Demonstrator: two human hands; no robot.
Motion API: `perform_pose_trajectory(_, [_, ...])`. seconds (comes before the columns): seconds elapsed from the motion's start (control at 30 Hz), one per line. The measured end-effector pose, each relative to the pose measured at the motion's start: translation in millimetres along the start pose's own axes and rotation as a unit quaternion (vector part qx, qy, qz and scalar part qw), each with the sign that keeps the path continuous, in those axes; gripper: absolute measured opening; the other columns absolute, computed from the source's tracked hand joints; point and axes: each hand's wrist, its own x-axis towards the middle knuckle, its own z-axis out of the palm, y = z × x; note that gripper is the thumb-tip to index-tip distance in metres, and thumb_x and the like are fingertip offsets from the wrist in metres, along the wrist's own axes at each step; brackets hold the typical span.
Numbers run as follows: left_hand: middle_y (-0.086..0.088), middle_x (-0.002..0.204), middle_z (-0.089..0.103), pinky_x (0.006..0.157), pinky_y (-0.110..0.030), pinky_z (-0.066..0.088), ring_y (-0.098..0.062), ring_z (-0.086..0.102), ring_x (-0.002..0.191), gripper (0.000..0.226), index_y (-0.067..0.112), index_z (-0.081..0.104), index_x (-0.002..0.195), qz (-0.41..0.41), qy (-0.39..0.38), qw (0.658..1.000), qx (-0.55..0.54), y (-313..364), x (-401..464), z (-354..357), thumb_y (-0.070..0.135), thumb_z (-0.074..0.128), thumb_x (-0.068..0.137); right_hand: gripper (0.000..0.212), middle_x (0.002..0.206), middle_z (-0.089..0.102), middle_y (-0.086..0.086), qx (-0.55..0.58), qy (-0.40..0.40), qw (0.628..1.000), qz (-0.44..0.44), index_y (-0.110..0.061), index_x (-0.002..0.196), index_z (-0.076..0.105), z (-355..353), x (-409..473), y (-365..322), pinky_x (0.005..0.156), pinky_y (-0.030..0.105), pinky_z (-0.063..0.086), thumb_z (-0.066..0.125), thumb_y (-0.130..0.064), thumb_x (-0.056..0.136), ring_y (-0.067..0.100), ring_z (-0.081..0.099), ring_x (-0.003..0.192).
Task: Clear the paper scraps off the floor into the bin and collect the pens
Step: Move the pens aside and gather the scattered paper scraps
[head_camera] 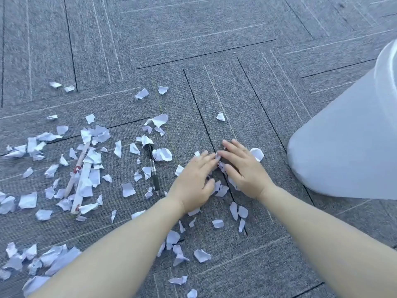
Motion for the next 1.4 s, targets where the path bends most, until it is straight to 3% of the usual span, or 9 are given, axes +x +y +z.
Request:
perform_pose_trajectory(0.17, [-0.005,0.119,0.062,0.099,-0.035,0.043,-0.017,0.052,0.117,0.034,0.009,0.066,0.110,0.074,0.009,0.997,-0.014,9.7,-56.0,0.5,0.026,0.050,0.084,0.044,0.144,0.048,-0.004,0.021,0.015,0.997,-0.074,-0.020,0.134,0.054,1.3,-43.1,-16.8,0.110,0.043,0.036,0.044,-0.031,0.093,0.014,0.039,0.136])
perform_pose_trajectory(0.37, [-0.008,0.155,0.023,0.115,-0.055,0.010,-0.028,0.013,0.145,0.099,0.019,0.028,0.147,0.079,-0.032,0.984,0.155,2.4,-122.6,2.1,0.079,0.048,0.071,0.062,0.160,0.017,-0.003,-0.018,0.090,0.985,0.143,-0.033,0.147,0.030,2.1,-45.7,6.6,0.119,0.047,0.010,0.038,-0.055,0.089,0.018,0.002,0.148])
perform_pose_trajectory(0.5, [-0.012,0.159,0.008,0.111,-0.062,0.008,-0.035,0.005,0.145,0.118,0.017,0.013,0.151,0.069,-0.110,0.963,0.235,0.7,-160.7,22.0,0.093,0.032,0.063,0.065,0.157,0.024,-0.004,0.014,0.021,0.999,0.033,-0.024,0.148,0.032,23.0,-65.0,-18.2,0.118,0.048,0.018,0.039,-0.054,0.090,0.012,0.007,0.148])
perform_pose_trajectory(0.77, [-0.008,0.159,-0.009,0.116,-0.051,0.003,-0.026,-0.007,0.146,0.097,0.014,-0.007,0.151,-0.097,-0.010,0.970,0.222,5.5,-120.1,25.9,0.071,0.034,0.083,0.064,0.155,0.031,0.000,0.017,0.011,0.994,-0.103,-0.018,0.147,0.036,37.5,-90.9,-34.4,0.116,0.047,0.023,0.051,-0.043,0.090,0.017,0.022,0.145])
perform_pose_trajectory(0.9, [-0.003,0.160,-0.001,0.119,-0.044,0.002,-0.018,-0.010,0.146,0.083,0.018,0.000,0.151,-0.036,-0.037,0.987,0.151,10.8,-103.4,19.4,0.062,0.032,0.088,0.065,0.157,0.026,0.002,-0.030,0.063,0.998,-0.003,-0.022,0.148,0.033,37.4,-80.5,-25.7,0.117,0.052,0.017,0.043,-0.051,0.091,0.022,0.013,0.148])
perform_pose_trajectory(1.0, [-0.004,0.159,0.012,0.119,-0.038,-0.001,-0.017,-0.003,0.146,0.094,0.011,0.013,0.151,0.024,-0.075,0.988,0.132,17.0,-107.7,16.6,0.073,0.034,0.083,0.066,0.156,0.029,-0.001,0.009,-0.006,0.999,-0.052,-0.018,0.149,0.033,44.9,-97.0,-31.3,0.118,0.049,0.017,0.043,-0.051,0.092,0.016,0.010,0.148])
perform_pose_trajectory(1.17, [-0.009,0.155,-0.012,0.117,-0.041,-0.008,-0.024,-0.016,0.145,0.123,0.008,-0.015,0.146,0.059,-0.146,0.960,0.230,15.7,-141.1,34.3,0.092,0.026,0.066,0.096,0.160,0.019,0.004,-0.004,-0.104,0.981,-0.163,-0.010,0.151,0.023,49.4,-123.4,-36.5,0.120,0.045,0.014,0.056,-0.067,0.081,0.020,0.007,0.149])
perform_pose_trajectory(1.3, [-0.016,0.151,0.031,0.115,-0.044,0.008,-0.028,0.016,0.141,0.100,0.001,0.012,0.145,0.030,-0.081,0.967,0.238,17.5,-149.6,53.6,0.074,0.035,0.081,0.113,0.161,0.008,0.015,-0.153,-0.138,0.952,-0.228,-0.006,0.153,0.011,59.0,-132.3,-35.1,0.119,0.048,0.015,0.047,-0.081,0.076,0.030,0.006,0.149])
perform_pose_trajectory(1.4, [-0.012,0.140,0.044,0.115,-0.043,0.016,-0.026,0.028,0.135,0.068,0.005,0.030,0.139,-0.001,0.014,0.981,0.192,16.6,-133.9,51.5,0.050,0.044,0.090,0.095,0.159,0.015,0.016,-0.157,-0.076,0.965,-0.194,-0.005,0.151,0.014,69.0,-123.7,-38.4,0.115,0.050,0.025,0.044,-0.068,0.088,0.029,0.010,0.148])
